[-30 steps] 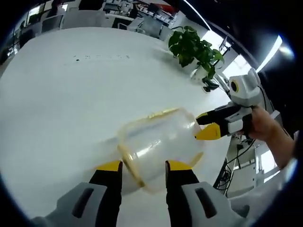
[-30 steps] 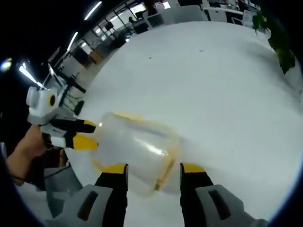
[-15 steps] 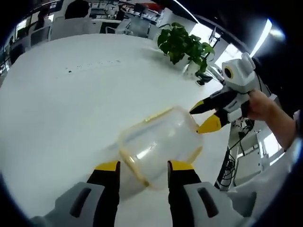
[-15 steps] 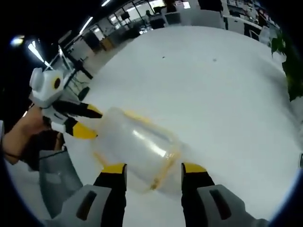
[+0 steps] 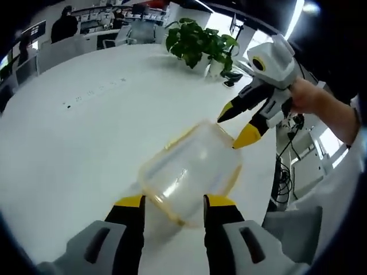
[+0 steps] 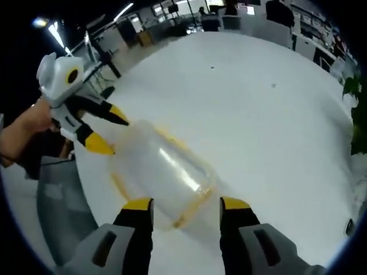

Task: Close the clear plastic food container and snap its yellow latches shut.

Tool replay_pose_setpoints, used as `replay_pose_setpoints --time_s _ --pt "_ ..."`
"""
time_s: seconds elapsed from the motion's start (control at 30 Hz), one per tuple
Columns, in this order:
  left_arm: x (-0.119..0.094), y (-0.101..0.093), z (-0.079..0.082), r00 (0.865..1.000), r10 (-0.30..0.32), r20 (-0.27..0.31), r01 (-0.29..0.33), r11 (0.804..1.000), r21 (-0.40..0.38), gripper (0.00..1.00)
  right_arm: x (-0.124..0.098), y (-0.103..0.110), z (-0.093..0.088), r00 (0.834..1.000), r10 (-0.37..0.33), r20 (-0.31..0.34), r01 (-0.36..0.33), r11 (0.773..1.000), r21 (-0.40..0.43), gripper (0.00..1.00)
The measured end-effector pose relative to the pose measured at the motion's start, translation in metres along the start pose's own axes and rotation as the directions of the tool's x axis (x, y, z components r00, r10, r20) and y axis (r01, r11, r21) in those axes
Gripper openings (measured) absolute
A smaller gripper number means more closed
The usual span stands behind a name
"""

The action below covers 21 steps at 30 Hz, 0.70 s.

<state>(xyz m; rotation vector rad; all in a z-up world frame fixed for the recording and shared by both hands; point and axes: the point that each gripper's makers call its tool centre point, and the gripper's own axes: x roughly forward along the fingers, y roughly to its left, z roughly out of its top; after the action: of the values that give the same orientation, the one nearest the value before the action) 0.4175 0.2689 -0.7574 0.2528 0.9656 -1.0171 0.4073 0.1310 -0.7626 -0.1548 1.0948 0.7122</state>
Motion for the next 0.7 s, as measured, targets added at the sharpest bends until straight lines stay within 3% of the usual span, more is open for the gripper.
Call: replay_pose_setpoints --time_s 0.33,0.47,0.7 --pt "-0.002 0.0051 0.0021 0.999 0.001 -0.036 0.004 0.991 0.132 0.41 0.0 -0.0008 -0.0016 0.999 -0.004 -0.05 -0.003 0.991 -0.137 0.46" --pt "-0.0006 0.0062 -0.001 0.997 0.016 -0.07 0.0 0.976 0.219 0.41 -0.0002 -0.0002 -0.0005 0.998 -0.005 -0.061 -0.005 0.984 -0.175 0.46" --pt "0.0036 -0.0002 -0.0001 0.997 -0.004 -0.076 0.025 0.961 0.277 0.41 0.0003 0.0003 0.0008 0.997 -0.006 -0.075 -0.012 0.973 -0.229 0.46"
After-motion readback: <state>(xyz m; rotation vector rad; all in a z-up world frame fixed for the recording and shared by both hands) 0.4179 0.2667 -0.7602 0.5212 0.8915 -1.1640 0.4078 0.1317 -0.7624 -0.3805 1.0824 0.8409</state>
